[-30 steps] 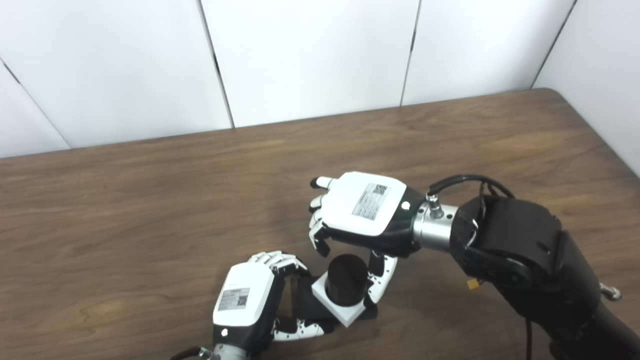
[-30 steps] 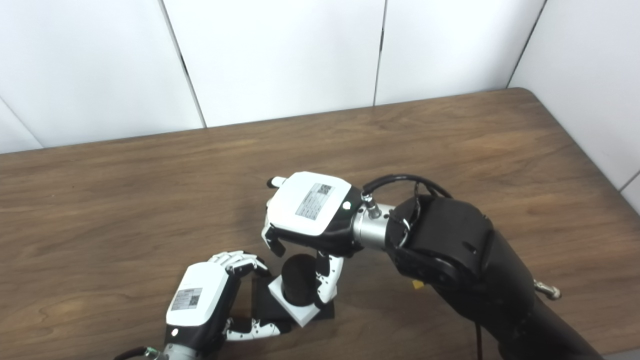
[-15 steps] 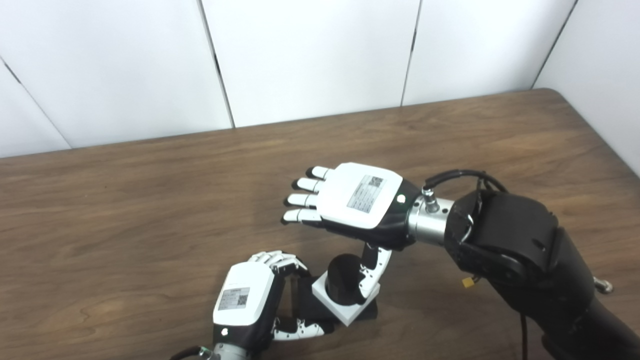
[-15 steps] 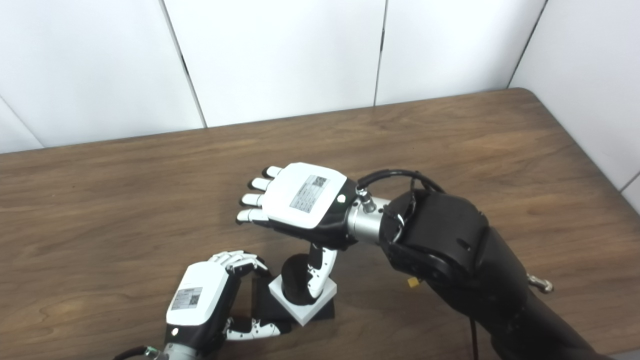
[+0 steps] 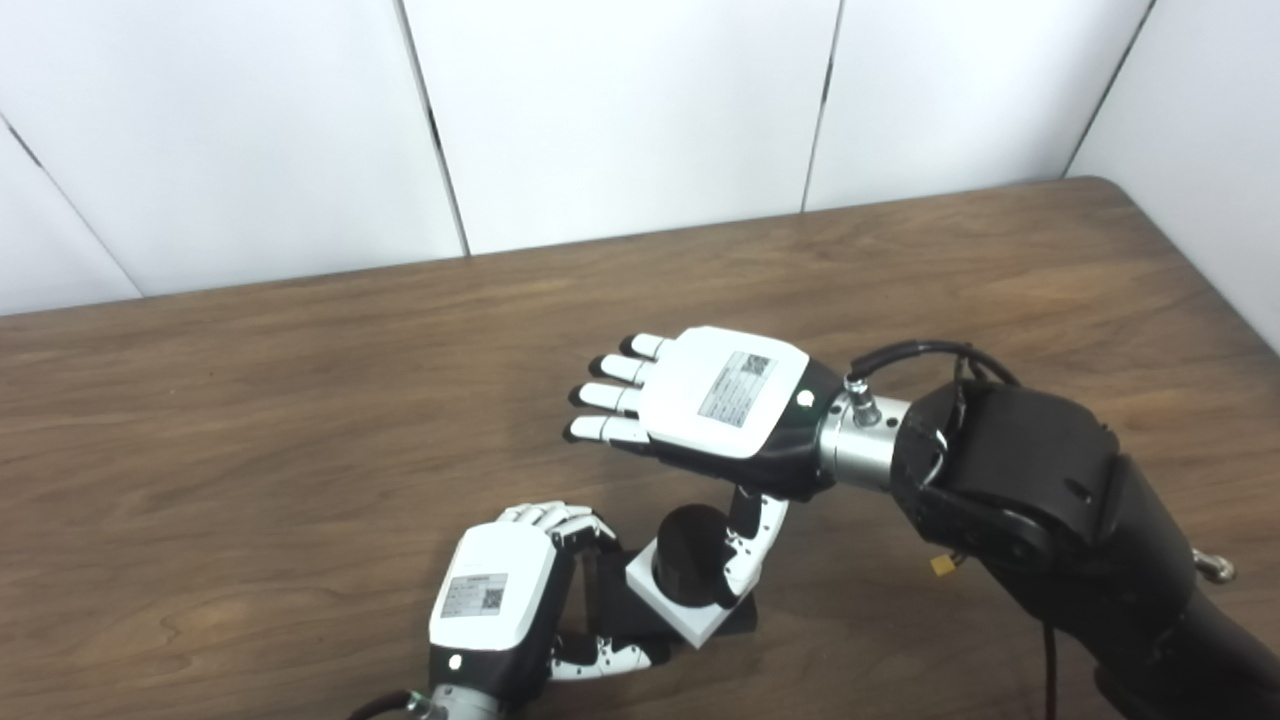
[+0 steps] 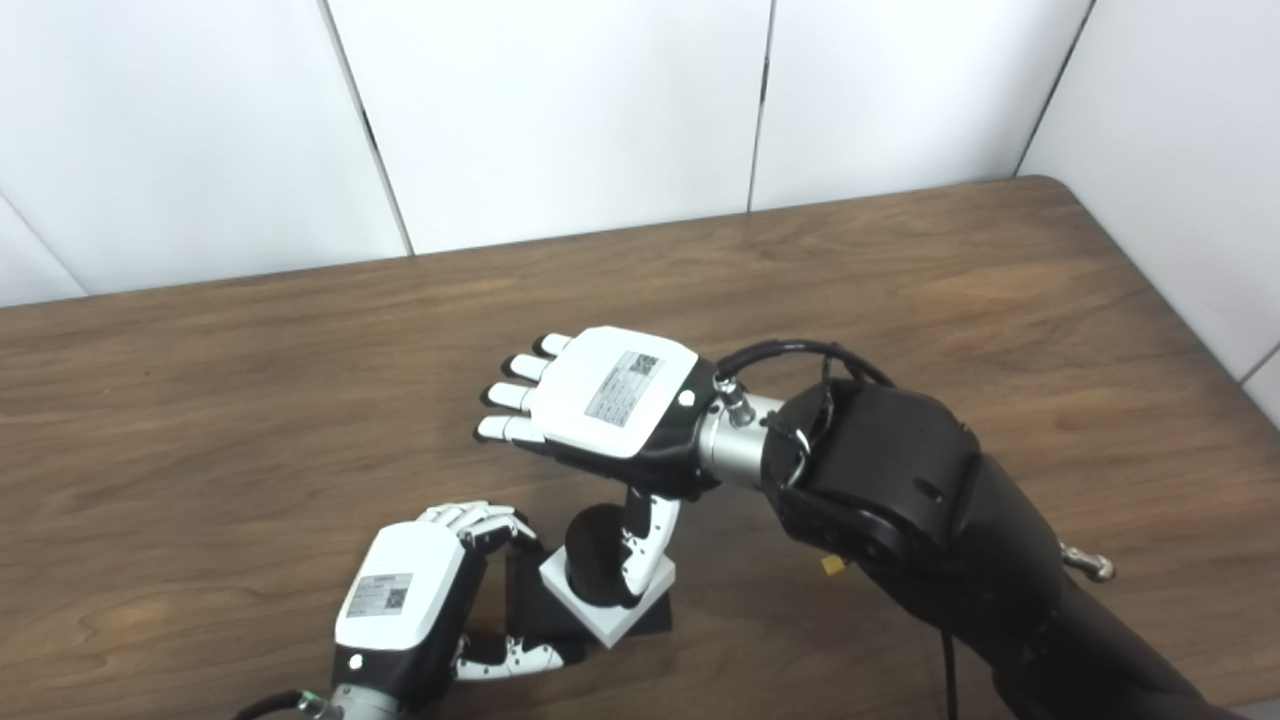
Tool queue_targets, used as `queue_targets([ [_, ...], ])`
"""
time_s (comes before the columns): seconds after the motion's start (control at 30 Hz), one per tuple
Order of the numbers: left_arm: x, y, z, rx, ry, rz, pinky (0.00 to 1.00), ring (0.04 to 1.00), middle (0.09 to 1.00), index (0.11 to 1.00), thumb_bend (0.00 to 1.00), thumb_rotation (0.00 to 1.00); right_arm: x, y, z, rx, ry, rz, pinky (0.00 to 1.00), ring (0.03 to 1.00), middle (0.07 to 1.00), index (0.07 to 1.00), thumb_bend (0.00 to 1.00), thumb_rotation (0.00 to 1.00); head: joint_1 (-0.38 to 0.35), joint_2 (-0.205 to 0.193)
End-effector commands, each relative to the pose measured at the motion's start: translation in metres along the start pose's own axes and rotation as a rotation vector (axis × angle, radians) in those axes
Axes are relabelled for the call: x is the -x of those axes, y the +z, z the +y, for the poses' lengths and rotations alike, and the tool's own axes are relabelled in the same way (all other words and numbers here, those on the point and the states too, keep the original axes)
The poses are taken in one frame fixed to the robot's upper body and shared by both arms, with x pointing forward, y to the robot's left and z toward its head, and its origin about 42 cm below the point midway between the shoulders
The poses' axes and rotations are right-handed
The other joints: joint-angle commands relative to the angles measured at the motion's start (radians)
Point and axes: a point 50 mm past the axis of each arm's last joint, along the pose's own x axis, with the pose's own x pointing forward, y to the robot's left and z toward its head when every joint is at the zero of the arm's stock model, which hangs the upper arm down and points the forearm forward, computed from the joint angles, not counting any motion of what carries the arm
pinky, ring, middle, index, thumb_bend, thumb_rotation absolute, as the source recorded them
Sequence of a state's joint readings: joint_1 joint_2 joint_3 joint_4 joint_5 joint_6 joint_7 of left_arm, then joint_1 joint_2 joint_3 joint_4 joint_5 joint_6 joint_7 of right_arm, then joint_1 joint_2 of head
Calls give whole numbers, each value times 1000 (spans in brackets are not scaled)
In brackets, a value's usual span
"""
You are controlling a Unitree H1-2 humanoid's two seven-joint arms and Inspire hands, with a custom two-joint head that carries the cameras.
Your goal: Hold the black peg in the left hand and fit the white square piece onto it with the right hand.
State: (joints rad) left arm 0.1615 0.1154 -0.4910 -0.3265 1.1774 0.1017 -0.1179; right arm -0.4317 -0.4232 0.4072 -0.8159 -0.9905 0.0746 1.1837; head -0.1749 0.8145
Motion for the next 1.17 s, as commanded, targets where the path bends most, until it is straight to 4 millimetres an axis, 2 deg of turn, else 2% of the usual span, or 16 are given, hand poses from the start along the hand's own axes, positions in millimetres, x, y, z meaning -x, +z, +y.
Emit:
queue_targets([
  [0.0,4,-1,-1,-22,-32,36,840,824,841,891,983,593,3,-3,-9,-4,32,25,1000,1000,979,942,1000,496,1,0],
  [0.07,5,-1,4,-27,-58,42,876,881,912,969,998,637,3,-3,-9,-4,31,26,1000,1000,979,942,1000,499,3,1],
  [0.17,8,-1,18,0,-77,48,913,944,984,998,1000,674,2,-4,-9,-6,29,30,1000,1000,975,938,1000,509,12,0],
  [0.3,14,-4,36,75,-22,41,925,975,999,1000,1000,640,1,-4,-8,-5,28,41,1000,1000,970,939,1000,511,20,-3],
  [0.4,20,-7,48,122,52,15,892,965,1000,1000,1000,618,0,-5,-6,-18,28,50,1000,1000,966,941,1000,498,26,-5],
  [0.6,36,-19,77,231,125,10,939,990,1000,1000,1000,684,5,-11,-3,-67,13,75,1000,1000,968,947,1000,497,37,-10],
  [0.67,43,-24,87,284,157,43,913,986,1000,1000,1000,706,11,-18,1,-142,-20,87,1000,1000,955,932,1000,491,45,-11],
  [0.73,52,-32,94,354,216,80,872,983,1000,1000,1000,710,20,-27,10,-282,-50,109,1000,1000,953,933,1000,522,47,-12],
  [0.83,61,-53,97,483,304,90,889,991,1000,1000,1000,725,35,-39,28,-471,-98,157,1000,997,963,956,948,666,50,-13],
  [0.9,64,-67,95,543,336,89,927,993,1000,1000,916,785,43,-44,41,-555,-141,205,1000,994,973,968,894,782,46,-15],
  [0.97,67,-81,91,648,354,100,954,998,1000,999,724,862,53,-46,59,-648,-200,263,991,991,986,988,814,878,41,-16],
  [1.03,69,-94,87,750,372,151,984,1000,1000,1000,641,929,61,-46,82,-772,-271,309,978,984,996,998,741,907,37,-14],
  [1.1,71,-102,84,800,389,195,997,1000,1000,1000,658,983,68,-41,100,-878,-329,343,968,976,998,1000,692,895,37,-14],
  [1.13,71,-106,82,830,401,201,999,1000,1000,1000,688,990,71,-35,109,-941,-373,360,921,964,990,992,671,916,35,-13],
])
